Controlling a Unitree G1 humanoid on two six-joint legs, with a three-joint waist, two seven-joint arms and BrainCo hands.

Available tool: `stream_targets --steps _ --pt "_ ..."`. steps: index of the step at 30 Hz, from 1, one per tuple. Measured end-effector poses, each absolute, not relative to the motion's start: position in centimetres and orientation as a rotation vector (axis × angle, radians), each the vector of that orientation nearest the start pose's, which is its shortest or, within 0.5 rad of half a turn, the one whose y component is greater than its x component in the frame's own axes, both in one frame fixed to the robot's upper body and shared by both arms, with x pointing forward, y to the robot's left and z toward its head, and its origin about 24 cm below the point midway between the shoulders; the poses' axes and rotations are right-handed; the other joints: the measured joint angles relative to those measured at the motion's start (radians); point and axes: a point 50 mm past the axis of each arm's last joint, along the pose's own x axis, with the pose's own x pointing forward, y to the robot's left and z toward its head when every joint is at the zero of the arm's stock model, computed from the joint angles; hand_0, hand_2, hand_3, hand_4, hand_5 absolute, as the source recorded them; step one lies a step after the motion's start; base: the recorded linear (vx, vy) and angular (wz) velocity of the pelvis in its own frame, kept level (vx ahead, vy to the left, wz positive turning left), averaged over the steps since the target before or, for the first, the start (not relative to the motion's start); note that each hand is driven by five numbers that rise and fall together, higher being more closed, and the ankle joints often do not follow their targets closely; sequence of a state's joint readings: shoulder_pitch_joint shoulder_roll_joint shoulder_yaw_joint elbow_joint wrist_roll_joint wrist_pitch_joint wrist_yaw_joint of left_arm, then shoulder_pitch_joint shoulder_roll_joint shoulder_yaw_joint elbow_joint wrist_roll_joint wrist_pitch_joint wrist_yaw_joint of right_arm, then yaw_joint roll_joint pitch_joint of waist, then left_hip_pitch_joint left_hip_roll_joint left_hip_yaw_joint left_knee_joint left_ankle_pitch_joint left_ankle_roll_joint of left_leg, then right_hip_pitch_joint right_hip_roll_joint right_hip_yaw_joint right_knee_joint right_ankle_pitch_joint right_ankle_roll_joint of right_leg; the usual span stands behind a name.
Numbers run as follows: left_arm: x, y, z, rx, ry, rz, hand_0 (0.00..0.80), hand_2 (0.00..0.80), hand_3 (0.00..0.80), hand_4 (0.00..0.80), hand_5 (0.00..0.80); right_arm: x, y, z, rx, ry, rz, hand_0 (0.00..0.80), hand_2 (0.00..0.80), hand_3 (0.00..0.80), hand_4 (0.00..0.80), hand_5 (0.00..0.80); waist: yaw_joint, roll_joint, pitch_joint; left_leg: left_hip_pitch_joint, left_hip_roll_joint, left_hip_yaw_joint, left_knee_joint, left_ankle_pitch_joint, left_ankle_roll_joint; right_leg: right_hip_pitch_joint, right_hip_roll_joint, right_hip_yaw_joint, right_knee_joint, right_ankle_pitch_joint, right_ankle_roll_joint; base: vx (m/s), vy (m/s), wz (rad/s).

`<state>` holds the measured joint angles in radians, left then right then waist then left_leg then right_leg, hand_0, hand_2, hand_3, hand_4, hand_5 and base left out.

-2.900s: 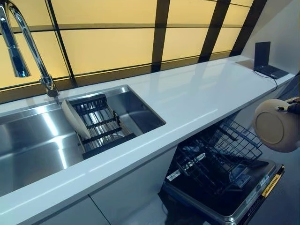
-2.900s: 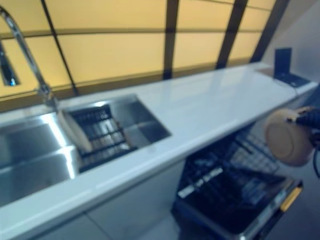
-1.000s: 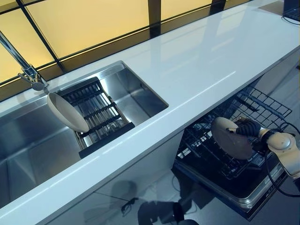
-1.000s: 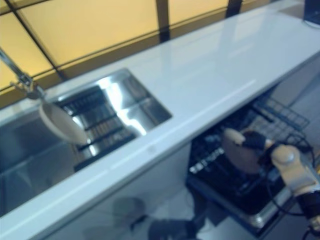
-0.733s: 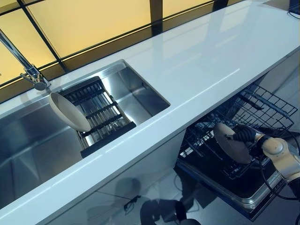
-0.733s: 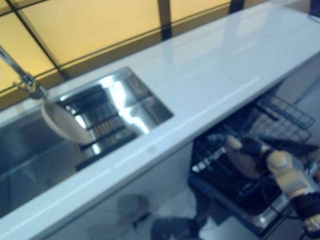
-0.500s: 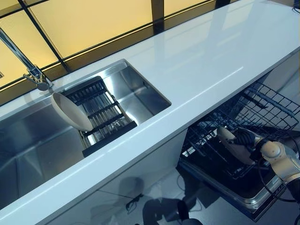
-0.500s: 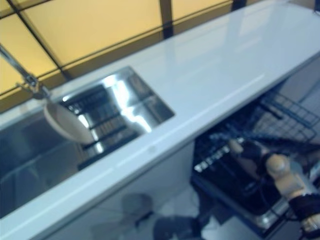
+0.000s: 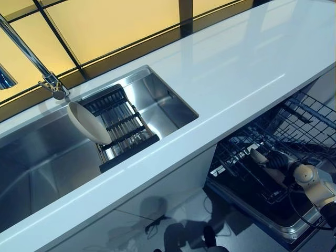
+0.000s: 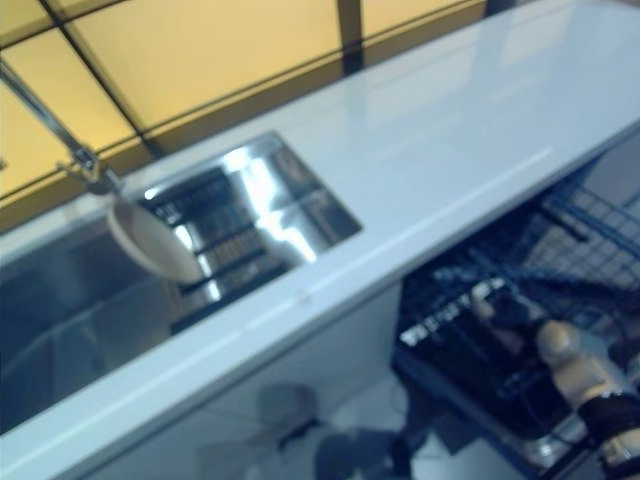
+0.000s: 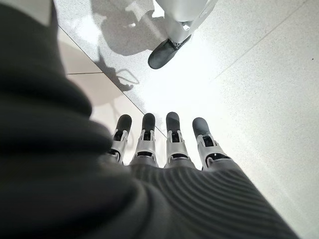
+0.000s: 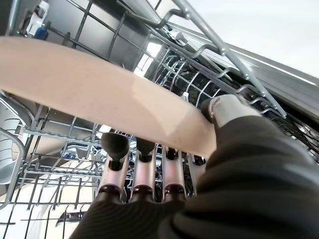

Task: Take plates into dishwasher

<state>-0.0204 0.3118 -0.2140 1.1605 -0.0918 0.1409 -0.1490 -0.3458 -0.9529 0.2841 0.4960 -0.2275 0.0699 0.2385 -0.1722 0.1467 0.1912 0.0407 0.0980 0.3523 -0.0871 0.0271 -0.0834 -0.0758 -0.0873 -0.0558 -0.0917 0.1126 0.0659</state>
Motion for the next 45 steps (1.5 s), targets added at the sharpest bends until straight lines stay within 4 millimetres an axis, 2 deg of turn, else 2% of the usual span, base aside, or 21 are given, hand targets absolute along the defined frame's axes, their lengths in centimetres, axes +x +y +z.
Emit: stream_targets --steps 5,6,7,8,23,28,31,36,39,45 --pt "9.7 24.6 -15.6 0.218 1.315 -0.066 0.000 0.000 0.000 0.000 0.000 29.2 -33.8 8.7 -1.201 0.454 0.114 0.800 0.800 0.800 0.800 0.800 0.000 0.006 0.002 -0.002 0.000 -0.001 0.000 0.000 0.000 -0.001 0.000 -0.001 0.000 0.000 0.000 0.000 0.000 0.00" --pt "9.7 24.6 -15.6 0.218 1.316 -0.067 0.000 0.000 0.000 0.000 0.000 29.2 -33.8 8.7 -1.203 0.449 0.108 0.687 0.687 0.687 0.687 0.687 0.000 0.006 0.002 -0.002 0.000 -0.001 0.000 0.000 0.000 -0.001 0.000 -0.001 0.000 0.000 0.000 0.000 0.000 0.00" --pt "9.7 24.6 -15.6 0.218 1.316 -0.067 0.000 0.000 0.000 0.000 0.000 29.2 -33.8 8.8 -1.205 0.445 0.103 0.383 0.383 0.383 0.383 0.383 0.000 0.006 0.002 -0.002 0.000 -0.001 0.000 0.000 0.000 -0.001 0.000 -0.001 0.000 0.000 0.000 0.000 0.000 0.00" --pt "9.7 24.6 -15.6 0.218 1.315 -0.067 0.000 0.000 0.000 0.000 0.000 29.2 -33.8 8.8 -1.206 0.441 0.101 0.000 0.000 0.000 0.000 0.000 0.000 0.006 0.002 -0.002 0.000 -0.001 0.000 0.000 0.000 -0.001 0.000 -0.001 0.000 0.000 0.000 0.000 0.000 0.00" --pt "9.8 24.6 -15.5 0.218 1.311 -0.068 0.000 0.000 0.000 0.000 0.000 28.8 -34.4 9.7 -1.218 0.402 0.045 0.000 0.000 0.000 0.000 0.000 -0.004 -0.009 0.012 -0.002 0.000 -0.001 -0.003 -0.001 0.001 -0.001 0.003 0.001 0.000 0.000 0.001 0.000 0.000 0.00" --pt "9.8 24.7 -15.5 0.220 1.310 -0.064 0.000 0.000 0.000 0.000 0.000 29.1 -33.7 13.2 -1.199 0.263 0.018 0.000 0.000 0.000 0.000 0.000 -0.007 -0.033 0.024 0.003 -0.002 0.001 -0.002 0.000 0.000 0.002 0.006 0.005 0.001 0.000 0.000 0.017 0.003 -0.01" --pt "9.7 24.8 -15.5 0.218 1.313 -0.057 0.000 0.000 0.000 0.000 0.000 28.9 -34.0 15.2 -1.175 0.206 -0.022 0.000 0.000 0.000 0.000 0.000 -0.007 -0.058 0.024 0.007 -0.001 0.001 0.000 0.000 0.000 0.005 0.010 0.009 0.004 0.001 -0.001 0.042 0.002 -0.02" --pt "9.4 25.3 -15.4 0.200 1.319 -0.022 0.000 0.000 0.000 0.000 0.000 27.7 -36.4 18.6 -1.101 0.168 -0.153 0.000 0.000 0.000 0.000 0.000 -0.010 -0.113 0.020 0.037 0.002 0.003 -0.004 -0.007 -0.002 0.030 0.012 0.018 0.001 0.000 -0.001 0.036 0.029 -0.04" --pt "8.7 25.9 -15.4 0.210 1.337 -0.009 0.000 0.000 0.000 0.000 0.000 27.1 -37.5 20.6 -1.097 0.140 -0.212 0.000 0.000 0.000 0.000 0.000 -0.033 -0.147 -0.003 0.039 0.001 0.004 -0.004 -0.007 -0.001 0.032 0.012 0.019 0.001 0.000 -0.001 0.039 0.034 -0.01" --pt "8.2 26.1 -15.5 0.214 1.359 0.001 0.000 0.000 0.000 0.000 0.000 25.7 -41.1 23.8 -1.178 0.209 -0.361 0.000 0.000 0.000 0.000 0.000 -0.032 -0.181 -0.053 0.054 0.004 0.008 -0.004 -0.009 -0.002 0.045 0.012 0.020 0.001 0.000 -0.001 0.037 0.027 -0.02"
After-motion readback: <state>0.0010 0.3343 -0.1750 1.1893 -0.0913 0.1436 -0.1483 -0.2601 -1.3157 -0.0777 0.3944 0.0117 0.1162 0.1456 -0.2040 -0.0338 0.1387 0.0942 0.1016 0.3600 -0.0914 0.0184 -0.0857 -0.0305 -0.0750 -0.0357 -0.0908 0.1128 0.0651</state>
